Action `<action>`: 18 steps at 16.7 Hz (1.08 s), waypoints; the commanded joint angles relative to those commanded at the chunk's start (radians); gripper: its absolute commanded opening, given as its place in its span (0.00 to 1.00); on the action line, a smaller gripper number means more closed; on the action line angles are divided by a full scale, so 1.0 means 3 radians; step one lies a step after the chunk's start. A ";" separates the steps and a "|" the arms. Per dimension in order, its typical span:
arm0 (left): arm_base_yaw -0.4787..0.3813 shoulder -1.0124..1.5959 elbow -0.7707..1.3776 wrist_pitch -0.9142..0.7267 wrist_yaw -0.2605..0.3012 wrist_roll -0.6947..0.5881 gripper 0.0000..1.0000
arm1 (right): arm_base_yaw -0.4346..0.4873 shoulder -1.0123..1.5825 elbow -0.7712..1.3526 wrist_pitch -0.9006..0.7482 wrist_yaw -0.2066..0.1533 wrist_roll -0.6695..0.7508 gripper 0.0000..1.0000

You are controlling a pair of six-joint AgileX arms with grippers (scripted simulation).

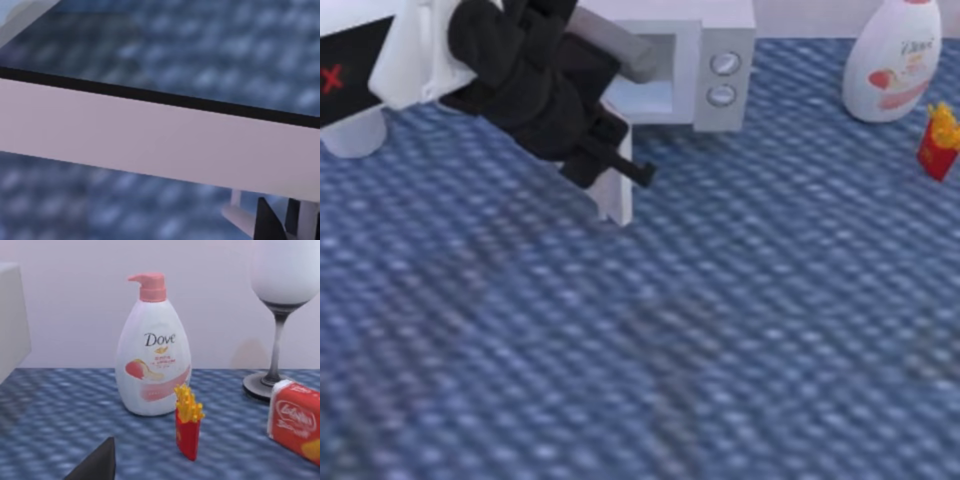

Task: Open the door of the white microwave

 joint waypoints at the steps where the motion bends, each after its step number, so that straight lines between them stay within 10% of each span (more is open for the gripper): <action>1: 0.0016 -0.0010 -0.0013 -0.0006 0.0019 0.0039 0.00 | 0.0000 0.0000 0.0000 0.0000 0.0000 0.0000 1.00; 18: 0.0217 -0.0156 -0.0166 -0.0064 0.0271 0.0542 0.00 | 0.0000 0.0000 0.0000 0.0000 0.0000 0.0000 1.00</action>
